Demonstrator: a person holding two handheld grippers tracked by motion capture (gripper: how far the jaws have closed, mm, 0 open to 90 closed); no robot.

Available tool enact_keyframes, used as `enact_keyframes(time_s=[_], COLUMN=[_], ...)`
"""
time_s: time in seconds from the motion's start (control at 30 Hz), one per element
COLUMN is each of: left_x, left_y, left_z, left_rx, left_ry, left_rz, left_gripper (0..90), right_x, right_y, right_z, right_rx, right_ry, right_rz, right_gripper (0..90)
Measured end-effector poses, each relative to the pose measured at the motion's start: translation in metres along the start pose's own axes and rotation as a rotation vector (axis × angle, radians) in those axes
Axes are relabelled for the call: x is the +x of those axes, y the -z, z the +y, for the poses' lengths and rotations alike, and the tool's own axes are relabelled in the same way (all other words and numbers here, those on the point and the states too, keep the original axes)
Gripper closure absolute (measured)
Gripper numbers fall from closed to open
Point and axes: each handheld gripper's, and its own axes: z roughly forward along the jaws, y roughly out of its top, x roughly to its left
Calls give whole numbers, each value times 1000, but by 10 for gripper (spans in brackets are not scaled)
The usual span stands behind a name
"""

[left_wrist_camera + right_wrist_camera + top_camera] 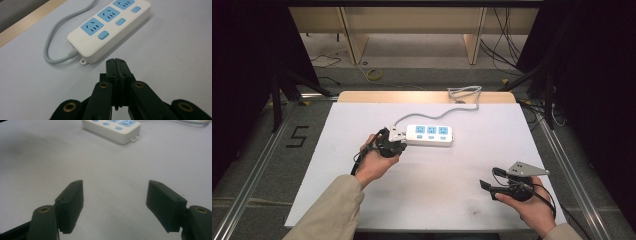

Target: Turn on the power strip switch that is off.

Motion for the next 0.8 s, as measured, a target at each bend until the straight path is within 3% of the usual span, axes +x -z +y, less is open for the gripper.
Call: enact_keyframes(time_s=[0.8], left_x=[-2], left_y=[-18], left_z=[16], left_rx=[15], left_ry=[-31], left_rz=[-5], left_gripper=[898], right_x=[1], right_y=[0], right_z=[0], right_rx=[2], right_ry=[-3], right_rz=[0], right_gripper=[306])
